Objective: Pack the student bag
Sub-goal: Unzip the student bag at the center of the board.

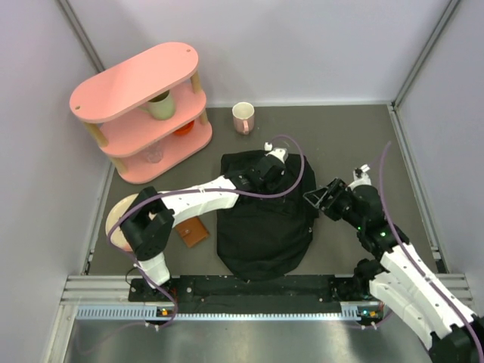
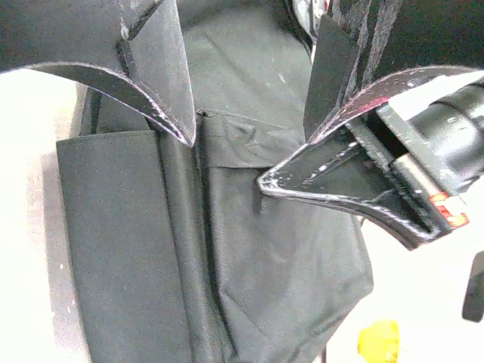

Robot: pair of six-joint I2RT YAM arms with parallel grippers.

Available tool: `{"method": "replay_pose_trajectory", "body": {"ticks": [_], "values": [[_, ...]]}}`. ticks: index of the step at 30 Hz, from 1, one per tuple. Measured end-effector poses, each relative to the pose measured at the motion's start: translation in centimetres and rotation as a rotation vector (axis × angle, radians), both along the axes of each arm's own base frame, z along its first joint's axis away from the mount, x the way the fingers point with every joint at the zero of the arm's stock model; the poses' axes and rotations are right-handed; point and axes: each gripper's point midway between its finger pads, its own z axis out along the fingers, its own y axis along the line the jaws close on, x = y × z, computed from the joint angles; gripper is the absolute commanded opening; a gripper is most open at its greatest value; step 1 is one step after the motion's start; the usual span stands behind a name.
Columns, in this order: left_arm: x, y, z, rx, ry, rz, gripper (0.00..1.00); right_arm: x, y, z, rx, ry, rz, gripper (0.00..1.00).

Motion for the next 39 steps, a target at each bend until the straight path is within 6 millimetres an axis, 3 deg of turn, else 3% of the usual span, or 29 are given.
{"method": "replay_pose_trajectory", "body": {"ticks": [3,5,12,20,25,31,36,39], "values": [[-0.1,0.1,0.4,-0.008,-0.006,0.001,0.0,0.0,-0.4,1.9,0.009,-0.067,-0.016,0.53],[-0.1,0.2,0.7,-0.013,-0.01,0.001,0.0,0.1,-0.1,2.0,0.014,-0.063,0.0,0.52],[-0.3,0.4,1.4,-0.03,-0.023,0.001,0.0,0.3,1.8,-2.6,0.0,0.111,0.089,0.5],[-0.4,0.5,1.8,-0.052,-0.037,-0.001,0.0,1.4,3.5,-2.5,0.052,0.087,0.147,0.48],[-0.4,0.4,2.0,-0.06,-0.041,-0.003,0.0,1.5,3.9,-3.7,0.049,0.125,0.161,0.47],[-0.4,0.4,2.0,-0.063,-0.041,-0.004,0.0,1.5,3.9,-3.8,0.051,0.121,0.161,0.28],[-0.4,0.4,1.9,-0.063,-0.041,-0.005,0.0,1.5,3.9,-4.3,0.046,0.135,0.163,0.0],[-0.5,0.5,1.7,-0.059,-0.038,-0.005,0.0,1.4,3.9,-4.5,0.048,0.138,0.167,0.0]]}}
